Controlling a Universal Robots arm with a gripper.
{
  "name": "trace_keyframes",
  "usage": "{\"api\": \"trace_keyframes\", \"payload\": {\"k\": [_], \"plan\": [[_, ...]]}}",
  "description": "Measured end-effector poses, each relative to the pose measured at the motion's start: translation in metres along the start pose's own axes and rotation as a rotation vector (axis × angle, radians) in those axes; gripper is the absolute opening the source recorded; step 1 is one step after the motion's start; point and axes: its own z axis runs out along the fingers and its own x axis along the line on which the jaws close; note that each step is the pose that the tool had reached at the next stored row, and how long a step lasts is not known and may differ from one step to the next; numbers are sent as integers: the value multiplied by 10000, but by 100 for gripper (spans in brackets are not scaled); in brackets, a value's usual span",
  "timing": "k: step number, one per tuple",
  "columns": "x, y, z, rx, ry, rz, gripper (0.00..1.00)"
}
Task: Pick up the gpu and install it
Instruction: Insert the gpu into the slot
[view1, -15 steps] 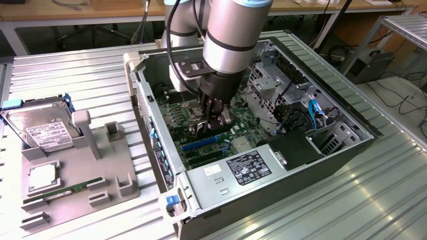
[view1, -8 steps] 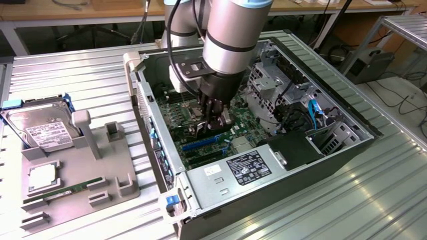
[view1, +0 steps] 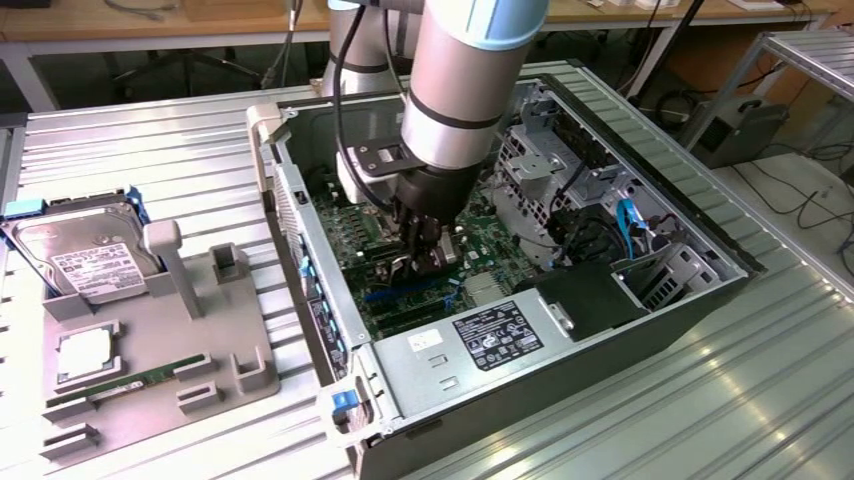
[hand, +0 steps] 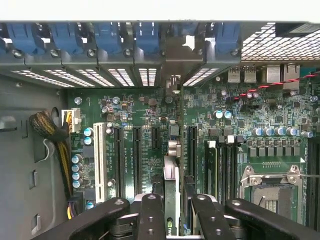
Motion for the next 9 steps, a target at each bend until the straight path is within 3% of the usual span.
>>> {"api": "trace_keyframes", "payload": {"k": [9], "plan": [[6, 21, 39, 0, 3, 0, 26]]}}
